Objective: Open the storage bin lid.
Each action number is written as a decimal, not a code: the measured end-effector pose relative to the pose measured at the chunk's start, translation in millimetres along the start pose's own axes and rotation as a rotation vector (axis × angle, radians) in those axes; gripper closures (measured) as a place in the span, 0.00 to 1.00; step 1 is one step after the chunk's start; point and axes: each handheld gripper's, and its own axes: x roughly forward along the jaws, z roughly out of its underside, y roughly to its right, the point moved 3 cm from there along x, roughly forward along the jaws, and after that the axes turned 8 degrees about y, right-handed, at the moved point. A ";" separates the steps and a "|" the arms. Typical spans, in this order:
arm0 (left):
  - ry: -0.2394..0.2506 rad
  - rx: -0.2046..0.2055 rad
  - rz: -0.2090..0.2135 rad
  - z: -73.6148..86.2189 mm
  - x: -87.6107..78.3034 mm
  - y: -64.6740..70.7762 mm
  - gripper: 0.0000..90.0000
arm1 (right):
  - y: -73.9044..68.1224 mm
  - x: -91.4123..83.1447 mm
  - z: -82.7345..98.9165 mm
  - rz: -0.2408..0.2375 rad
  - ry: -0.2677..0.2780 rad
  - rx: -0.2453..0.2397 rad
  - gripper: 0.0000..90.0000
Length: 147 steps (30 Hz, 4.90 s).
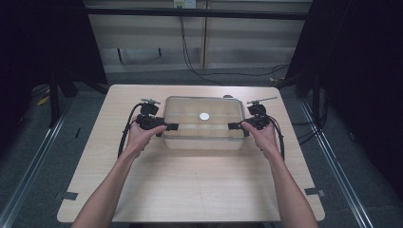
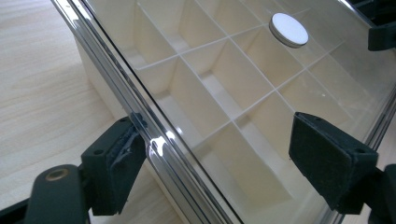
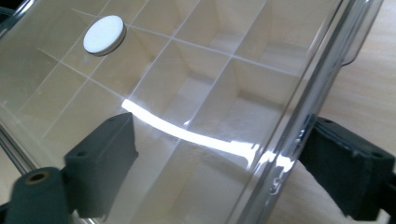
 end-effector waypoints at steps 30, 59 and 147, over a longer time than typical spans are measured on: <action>0.066 0.038 -0.026 3.1 -14.0 0.6 0.38 | -3.7 -9.6 3.5 0.071 0.128 0.022 0.28; 0.227 0.030 0.016 -0.6 -34.9 5.3 0.66 | 4.8 -48.7 1.7 -0.082 0.321 0.099 0.64; 0.305 0.113 0.040 25.4 -97.6 41.4 0.82 | -38.4 -94.4 23.2 -0.130 0.411 0.028 0.77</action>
